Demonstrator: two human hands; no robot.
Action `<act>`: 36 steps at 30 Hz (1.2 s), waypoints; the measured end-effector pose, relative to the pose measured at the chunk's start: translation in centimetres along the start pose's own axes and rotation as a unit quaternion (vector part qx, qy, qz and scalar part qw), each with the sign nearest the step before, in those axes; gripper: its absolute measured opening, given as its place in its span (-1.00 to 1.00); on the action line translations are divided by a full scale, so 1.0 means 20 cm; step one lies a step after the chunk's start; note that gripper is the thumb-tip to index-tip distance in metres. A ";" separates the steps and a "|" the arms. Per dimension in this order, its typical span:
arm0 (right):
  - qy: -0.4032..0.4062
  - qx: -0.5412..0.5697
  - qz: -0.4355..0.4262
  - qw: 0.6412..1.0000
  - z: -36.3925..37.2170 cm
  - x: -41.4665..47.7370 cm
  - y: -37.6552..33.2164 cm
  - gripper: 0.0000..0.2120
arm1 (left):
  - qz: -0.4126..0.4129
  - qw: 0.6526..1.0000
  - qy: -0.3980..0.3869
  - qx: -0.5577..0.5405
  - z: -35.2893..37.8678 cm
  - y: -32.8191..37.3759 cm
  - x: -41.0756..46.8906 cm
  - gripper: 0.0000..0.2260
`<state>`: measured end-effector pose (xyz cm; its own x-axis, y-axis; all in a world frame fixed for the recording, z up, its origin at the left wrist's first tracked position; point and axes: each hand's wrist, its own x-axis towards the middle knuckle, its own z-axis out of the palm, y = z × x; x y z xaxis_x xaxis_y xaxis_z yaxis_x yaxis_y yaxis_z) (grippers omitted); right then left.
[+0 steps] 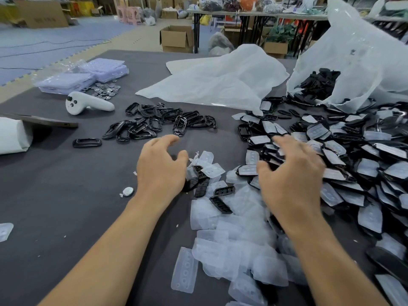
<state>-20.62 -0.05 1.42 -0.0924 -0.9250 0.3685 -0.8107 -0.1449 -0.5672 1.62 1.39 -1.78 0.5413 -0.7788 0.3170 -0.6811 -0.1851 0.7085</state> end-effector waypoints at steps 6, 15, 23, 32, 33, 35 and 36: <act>-0.107 0.037 -0.156 0.981 0.15 -0.11 -0.10 -0.65 | 0.065 0.994 -0.030 0.080 0.05 -0.03 0.21 -0.54; -0.216 0.000 -0.195 0.957 0.21 -0.11 -0.09 -0.67 | 0.058 0.989 -0.040 0.132 0.13 -0.05 0.30 -0.81; -0.147 0.050 -0.140 0.978 0.18 -0.10 -0.10 -0.84 | 0.042 0.994 0.012 0.105 0.07 -0.03 0.23 -0.91; -0.070 0.236 -0.075 0.966 0.12 -0.12 -0.09 -0.90 | 0.000 0.985 0.064 -0.163 -0.04 0.12 -0.12 -0.91; -0.069 0.257 -0.062 0.962 0.12 -0.12 -0.10 -0.90 | -0.006 0.982 0.049 -0.183 -0.04 0.12 -0.16 -0.93; -0.071 0.269 -0.054 0.959 0.11 -0.13 -0.11 -0.88 | -0.013 0.979 0.018 -0.201 -0.05 0.13 -0.20 -0.95; -0.071 0.259 -0.059 0.961 0.11 -0.13 -0.12 -0.88 | -0.008 0.981 0.015 -0.194 -0.06 0.13 -0.20 -0.96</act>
<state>-17.21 1.95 0.15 0.0921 -0.9243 0.3705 -0.4107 -0.3742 -0.8314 -1.82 4.67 -0.47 0.5692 -0.7582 0.3179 -0.4361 0.0494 0.8986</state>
